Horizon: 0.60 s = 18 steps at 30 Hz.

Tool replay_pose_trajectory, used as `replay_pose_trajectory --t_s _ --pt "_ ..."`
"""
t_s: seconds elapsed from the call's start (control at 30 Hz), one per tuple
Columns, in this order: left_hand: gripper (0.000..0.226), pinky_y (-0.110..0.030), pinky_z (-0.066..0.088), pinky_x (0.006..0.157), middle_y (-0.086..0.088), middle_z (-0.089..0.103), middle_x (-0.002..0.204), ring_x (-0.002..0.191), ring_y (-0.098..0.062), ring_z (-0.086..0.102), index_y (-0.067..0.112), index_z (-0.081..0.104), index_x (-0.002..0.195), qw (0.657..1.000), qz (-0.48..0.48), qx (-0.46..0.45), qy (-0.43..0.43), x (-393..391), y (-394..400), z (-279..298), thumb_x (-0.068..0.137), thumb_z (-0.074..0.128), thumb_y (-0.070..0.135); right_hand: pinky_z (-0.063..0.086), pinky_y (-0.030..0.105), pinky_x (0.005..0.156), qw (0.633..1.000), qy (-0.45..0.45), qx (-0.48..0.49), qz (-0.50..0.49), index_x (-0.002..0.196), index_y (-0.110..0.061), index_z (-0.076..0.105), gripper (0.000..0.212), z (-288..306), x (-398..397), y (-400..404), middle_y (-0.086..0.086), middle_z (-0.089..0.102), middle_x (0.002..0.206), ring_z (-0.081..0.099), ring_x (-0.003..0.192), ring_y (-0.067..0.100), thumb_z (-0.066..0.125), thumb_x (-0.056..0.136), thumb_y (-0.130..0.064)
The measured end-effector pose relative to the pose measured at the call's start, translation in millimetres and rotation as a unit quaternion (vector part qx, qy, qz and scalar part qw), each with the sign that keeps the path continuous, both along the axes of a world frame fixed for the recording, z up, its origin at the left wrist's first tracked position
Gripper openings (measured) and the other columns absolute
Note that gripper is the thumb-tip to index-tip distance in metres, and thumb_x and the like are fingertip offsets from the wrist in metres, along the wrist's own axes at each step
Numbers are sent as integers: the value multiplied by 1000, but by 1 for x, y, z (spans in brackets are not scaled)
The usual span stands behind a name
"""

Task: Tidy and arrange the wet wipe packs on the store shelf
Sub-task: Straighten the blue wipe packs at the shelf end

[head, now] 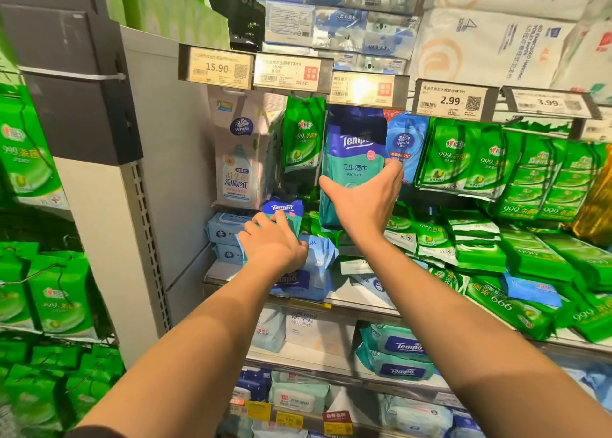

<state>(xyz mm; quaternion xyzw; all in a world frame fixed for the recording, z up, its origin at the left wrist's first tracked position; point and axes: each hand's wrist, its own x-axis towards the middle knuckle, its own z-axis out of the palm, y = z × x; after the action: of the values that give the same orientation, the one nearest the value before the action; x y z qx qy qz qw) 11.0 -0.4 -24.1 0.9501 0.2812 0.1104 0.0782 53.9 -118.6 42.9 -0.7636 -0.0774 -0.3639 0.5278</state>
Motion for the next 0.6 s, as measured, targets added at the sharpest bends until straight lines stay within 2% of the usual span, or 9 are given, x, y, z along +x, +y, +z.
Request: replay_pose_trajectory --t_s 0.4,0.6 --pt "72 -48 32 97 -19 33 138 123 -40 36 19 25 139 1000 4 5 -2 2 1 -2 85 44 62 45 41 85 999 37 -14 -5 103 -20 33 83 -2 9 1 3 46 111 49 107 27 83 45 -54" --pt "73 -48 32 97 -19 33 138 123 -39 36 19 24 141 1000 4 4 5 0 -1 -1 85 44 62 43 45 89 999 43 -31 -13 109 -13 38 86 1 17 3 6 48 117 48 113 29 84 48 -52"
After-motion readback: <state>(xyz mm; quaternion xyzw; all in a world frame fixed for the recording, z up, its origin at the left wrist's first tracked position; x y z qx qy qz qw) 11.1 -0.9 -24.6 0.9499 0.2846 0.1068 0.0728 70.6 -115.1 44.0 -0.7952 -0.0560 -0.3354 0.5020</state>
